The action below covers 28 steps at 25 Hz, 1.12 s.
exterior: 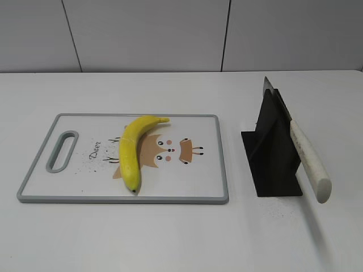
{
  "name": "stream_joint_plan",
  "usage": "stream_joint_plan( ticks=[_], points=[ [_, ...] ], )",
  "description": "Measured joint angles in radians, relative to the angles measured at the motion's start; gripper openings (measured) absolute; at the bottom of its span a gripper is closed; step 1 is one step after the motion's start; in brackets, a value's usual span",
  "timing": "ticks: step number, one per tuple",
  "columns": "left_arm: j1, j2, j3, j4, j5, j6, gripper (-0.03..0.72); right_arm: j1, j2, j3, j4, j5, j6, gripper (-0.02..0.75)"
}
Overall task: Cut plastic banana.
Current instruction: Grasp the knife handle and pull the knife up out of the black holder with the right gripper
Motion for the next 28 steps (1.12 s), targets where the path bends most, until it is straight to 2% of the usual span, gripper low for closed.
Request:
stream_joint_plan(
  ticks=[6, 13, 28],
  points=[
    [0.000, 0.000, 0.000, -0.006, 0.000, -0.003, 0.624, 0.000, 0.104, -0.079, 0.000, 0.087, 0.000, 0.584],
    [0.000, 0.000, 0.000, -0.016, 0.000, -0.003, 0.617, 0.000, 0.376, -0.232, 0.006, 0.210, 0.000, 0.592],
    [0.000, 0.000, 0.000, -0.017, 0.000, -0.003, 0.596, 0.000, 0.993, -0.492, 0.188, 0.235, 0.052, 0.572]
  ],
)
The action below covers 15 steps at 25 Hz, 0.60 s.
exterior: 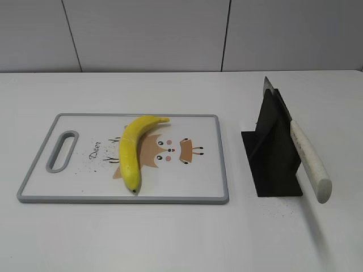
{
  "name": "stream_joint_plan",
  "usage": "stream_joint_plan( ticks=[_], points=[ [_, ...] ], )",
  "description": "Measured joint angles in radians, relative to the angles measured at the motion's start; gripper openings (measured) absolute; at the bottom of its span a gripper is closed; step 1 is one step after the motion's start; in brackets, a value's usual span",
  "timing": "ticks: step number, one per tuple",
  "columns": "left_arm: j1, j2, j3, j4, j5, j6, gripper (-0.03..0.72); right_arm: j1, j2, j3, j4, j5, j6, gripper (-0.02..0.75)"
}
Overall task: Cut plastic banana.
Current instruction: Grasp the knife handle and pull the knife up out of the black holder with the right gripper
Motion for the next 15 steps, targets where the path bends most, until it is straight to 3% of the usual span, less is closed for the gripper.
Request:
stream_joint_plan(
  ticks=[7, 15],
  points=[
    [0.000, 0.000, 0.000, 0.000, 0.000, 0.000, 0.593, 0.030, 0.218, -0.105, 0.009, -0.002, -0.001, 0.526],
    [0.000, 0.000, 0.000, -0.001, 0.000, 0.000, 0.593, 0.294, 0.399, -0.235, -0.164, -0.002, 0.152, 0.521]
  ],
)
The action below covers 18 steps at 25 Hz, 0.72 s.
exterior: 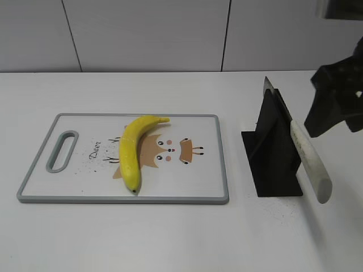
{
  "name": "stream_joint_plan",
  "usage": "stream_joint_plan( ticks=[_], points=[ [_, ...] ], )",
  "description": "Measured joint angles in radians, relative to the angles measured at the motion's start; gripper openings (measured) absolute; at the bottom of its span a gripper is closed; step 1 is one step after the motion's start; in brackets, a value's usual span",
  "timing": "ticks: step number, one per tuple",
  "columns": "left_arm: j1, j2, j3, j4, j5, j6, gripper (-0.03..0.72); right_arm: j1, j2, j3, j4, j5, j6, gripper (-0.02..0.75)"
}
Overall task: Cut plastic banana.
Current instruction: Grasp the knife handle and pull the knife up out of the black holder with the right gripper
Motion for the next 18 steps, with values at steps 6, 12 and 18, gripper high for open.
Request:
stream_joint_plan(
  ticks=[6, 12, 18],
  points=[
    [0.000, 0.000, 0.000, 0.000, 0.000, 0.000, 0.593, 0.057, 0.114, -0.006, -0.055, 0.000, 0.099, 0.520],
    [0.000, 0.000, 0.000, 0.000, 0.000, 0.000, 0.593, 0.058, 0.206, -0.006, -0.080, -0.007, 0.145, 0.520],
    [0.000, 0.000, 0.000, 0.000, 0.000, 0.000, 0.593, 0.059, 0.262, -0.006, -0.080, -0.017, 0.168, 0.520]
  ],
)
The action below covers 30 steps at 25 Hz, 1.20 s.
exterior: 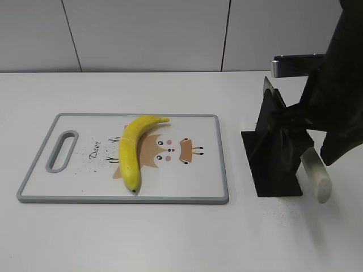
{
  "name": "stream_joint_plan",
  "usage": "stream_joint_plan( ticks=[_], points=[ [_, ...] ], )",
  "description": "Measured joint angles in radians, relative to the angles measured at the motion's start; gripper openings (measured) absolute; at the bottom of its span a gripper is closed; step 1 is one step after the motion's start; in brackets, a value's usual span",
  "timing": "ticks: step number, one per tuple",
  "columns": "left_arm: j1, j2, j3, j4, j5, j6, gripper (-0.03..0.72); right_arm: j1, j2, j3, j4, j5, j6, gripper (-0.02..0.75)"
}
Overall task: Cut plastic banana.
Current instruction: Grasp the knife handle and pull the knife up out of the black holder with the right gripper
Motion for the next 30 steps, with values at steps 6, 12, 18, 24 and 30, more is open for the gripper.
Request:
stream_joint_plan(
  ticks=[6, 12, 18, 24, 30],
  points=[
    [0.000, 0.000, 0.000, 0.000, 0.000, 0.000, 0.593, 0.000, 0.047, 0.000, -0.001, -0.003, 0.025, 0.520],
    [0.000, 0.000, 0.000, 0.000, 0.000, 0.000, 0.593, 0.000, 0.062, 0.040, -0.001, -0.009, 0.031, 0.484],
    [0.000, 0.000, 0.000, 0.000, 0.000, 0.000, 0.593, 0.000, 0.062, 0.050, 0.005, -0.022, 0.035, 0.375],
    [0.000, 0.000, 0.000, 0.000, 0.000, 0.000, 0.593, 0.000, 0.062, 0.043, 0.006, -0.024, 0.036, 0.363],
    [0.000, 0.000, 0.000, 0.000, 0.000, 0.000, 0.593, 0.000, 0.062, 0.013, 0.006, -0.015, 0.036, 0.361]
  ],
)
